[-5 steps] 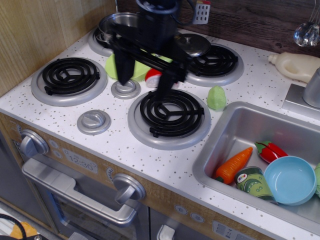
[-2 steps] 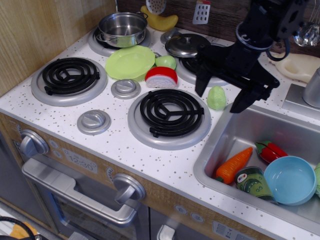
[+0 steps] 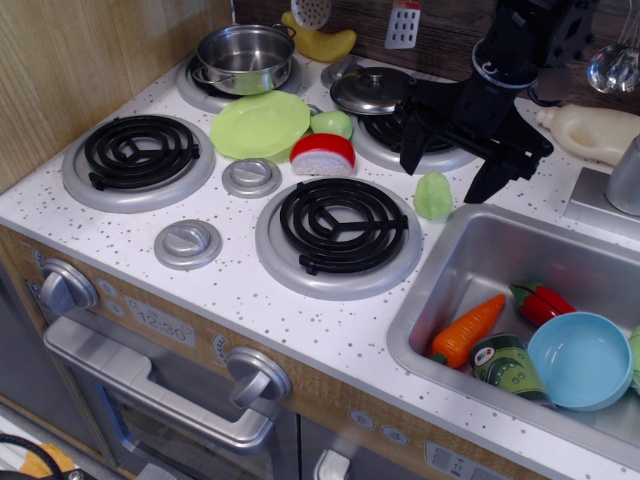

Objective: Put broccoli in pot or pan

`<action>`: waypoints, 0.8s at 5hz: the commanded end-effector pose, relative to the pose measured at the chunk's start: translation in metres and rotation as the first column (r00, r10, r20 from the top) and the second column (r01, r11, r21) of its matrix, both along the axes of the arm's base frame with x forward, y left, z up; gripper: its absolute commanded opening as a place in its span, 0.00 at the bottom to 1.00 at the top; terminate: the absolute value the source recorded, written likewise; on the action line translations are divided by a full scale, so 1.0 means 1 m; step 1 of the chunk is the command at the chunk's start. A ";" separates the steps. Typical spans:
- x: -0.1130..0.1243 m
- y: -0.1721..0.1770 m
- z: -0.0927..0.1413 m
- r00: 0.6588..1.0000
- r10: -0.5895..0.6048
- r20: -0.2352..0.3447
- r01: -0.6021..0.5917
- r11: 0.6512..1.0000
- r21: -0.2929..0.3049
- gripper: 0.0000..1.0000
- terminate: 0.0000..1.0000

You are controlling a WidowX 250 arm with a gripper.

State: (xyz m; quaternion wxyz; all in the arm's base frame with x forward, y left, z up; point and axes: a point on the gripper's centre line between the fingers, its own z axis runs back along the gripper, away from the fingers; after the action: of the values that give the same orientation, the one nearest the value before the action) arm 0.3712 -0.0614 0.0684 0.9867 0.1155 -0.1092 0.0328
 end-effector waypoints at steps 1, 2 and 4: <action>0.032 0.010 0.003 0.995 -0.050 0.085 0.056 0.997 -0.061 1.00 0.00; 0.042 0.013 -0.007 0.992 -0.074 0.102 0.080 0.995 -0.051 1.00 0.00; 0.042 0.010 -0.029 0.991 -0.072 0.116 0.084 0.991 -0.101 1.00 0.00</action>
State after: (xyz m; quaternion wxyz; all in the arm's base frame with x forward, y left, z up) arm 0.4078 -0.0508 0.0143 0.9871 0.0553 -0.1500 0.0048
